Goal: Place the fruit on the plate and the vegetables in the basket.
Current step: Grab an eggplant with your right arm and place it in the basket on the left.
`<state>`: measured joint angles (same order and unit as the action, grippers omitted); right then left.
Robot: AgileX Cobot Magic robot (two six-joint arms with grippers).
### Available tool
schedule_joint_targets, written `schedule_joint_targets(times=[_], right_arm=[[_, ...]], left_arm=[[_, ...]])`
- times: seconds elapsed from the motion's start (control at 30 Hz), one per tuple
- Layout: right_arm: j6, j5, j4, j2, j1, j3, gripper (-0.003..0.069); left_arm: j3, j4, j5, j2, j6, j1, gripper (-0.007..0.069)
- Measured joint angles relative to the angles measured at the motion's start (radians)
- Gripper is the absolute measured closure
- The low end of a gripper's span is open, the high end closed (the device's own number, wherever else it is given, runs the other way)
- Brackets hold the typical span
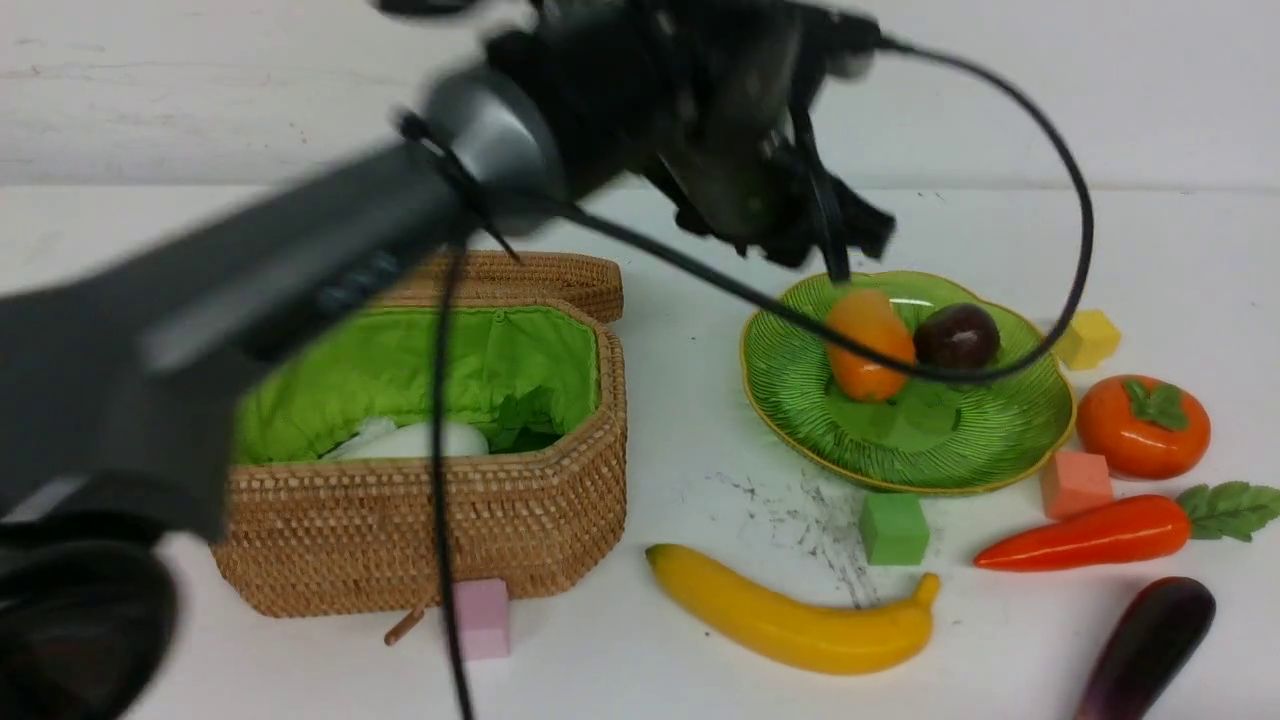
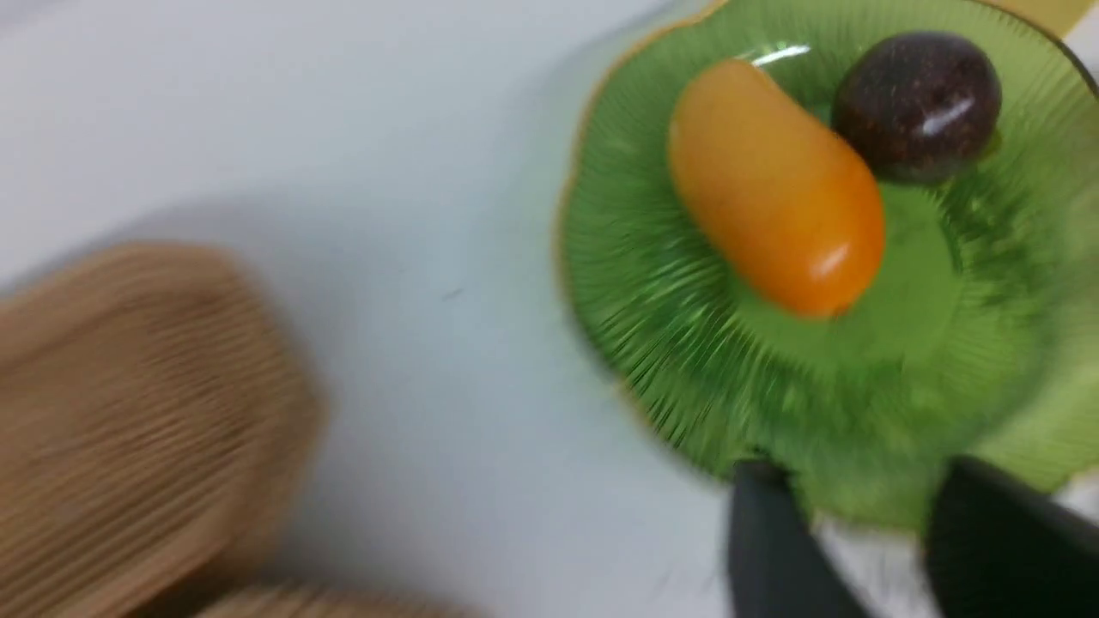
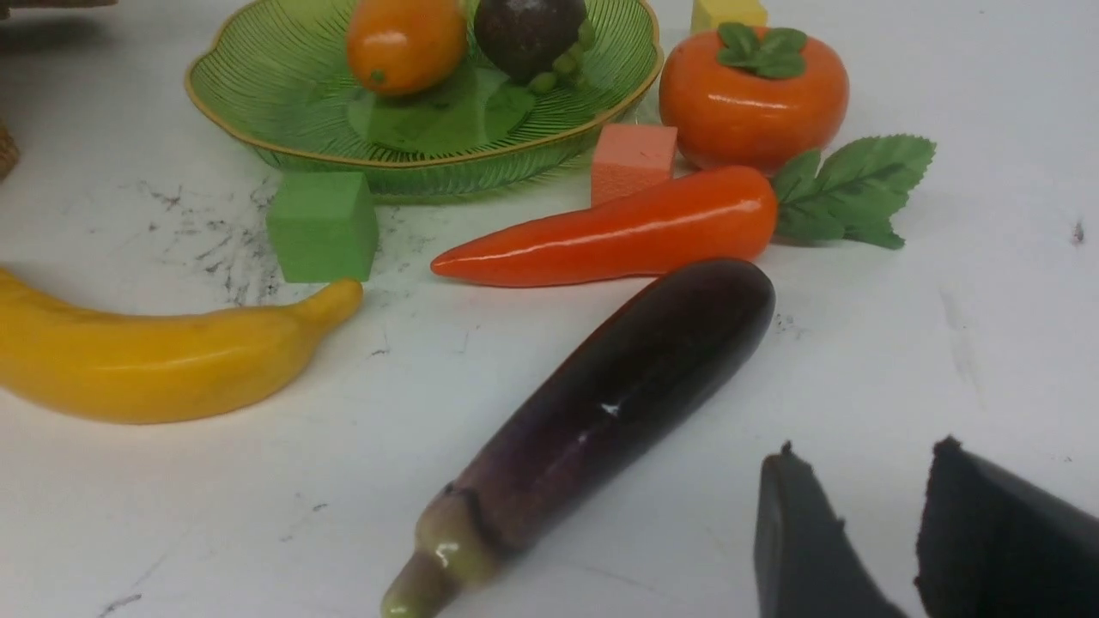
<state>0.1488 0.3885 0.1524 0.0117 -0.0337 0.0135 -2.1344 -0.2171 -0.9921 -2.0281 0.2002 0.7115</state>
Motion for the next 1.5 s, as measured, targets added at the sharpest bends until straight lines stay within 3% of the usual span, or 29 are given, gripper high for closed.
schedule_joint_targets(times=[0.07,0.13,0.3,0.47,0.63,0.77,0.97,1.17,1.5], right_arm=[[0.000,0.000,0.000,0.000,0.000,0.000,0.0421],[0.000,0.000,0.000,0.000,0.000,0.000,0.0421],[0.000,0.000,-0.002,0.000,0.000,0.000,0.0421],[0.000,0.000,-0.002,0.000,0.000,0.000,0.0421],[0.000,0.000,-0.001,0.000,0.000,0.000,0.0421],[0.000,0.000,-0.001,0.000,0.000,0.000,0.0421],[0.000,0.000,-0.001,0.000,0.000,0.000,0.0421],[0.000,0.000,-0.001,0.000,0.000,0.000,0.0421],[0.000,0.000,-0.001,0.000,0.000,0.000,0.0421]], left_arm=[[-0.001,-0.020,-0.075,0.065,-0.020,0.000,0.0599],[-0.001,-0.038,-0.125,0.113,-0.027,0.000,0.0638],[-0.001,-0.050,-0.246,0.224,-0.027,0.000,0.0638],[0.061,-0.018,-0.255,0.333,-0.040,0.000,0.0638],[0.313,0.055,-0.255,0.538,-0.027,0.000,0.0638],[0.556,0.066,-0.253,0.705,0.069,0.000,0.0638],[0.996,0.116,-0.144,0.988,0.234,0.000,0.0638],[1.287,0.217,-0.048,1.216,0.317,0.000,0.0638],[1.431,0.332,0.104,1.405,0.352,0.000,0.0638]])
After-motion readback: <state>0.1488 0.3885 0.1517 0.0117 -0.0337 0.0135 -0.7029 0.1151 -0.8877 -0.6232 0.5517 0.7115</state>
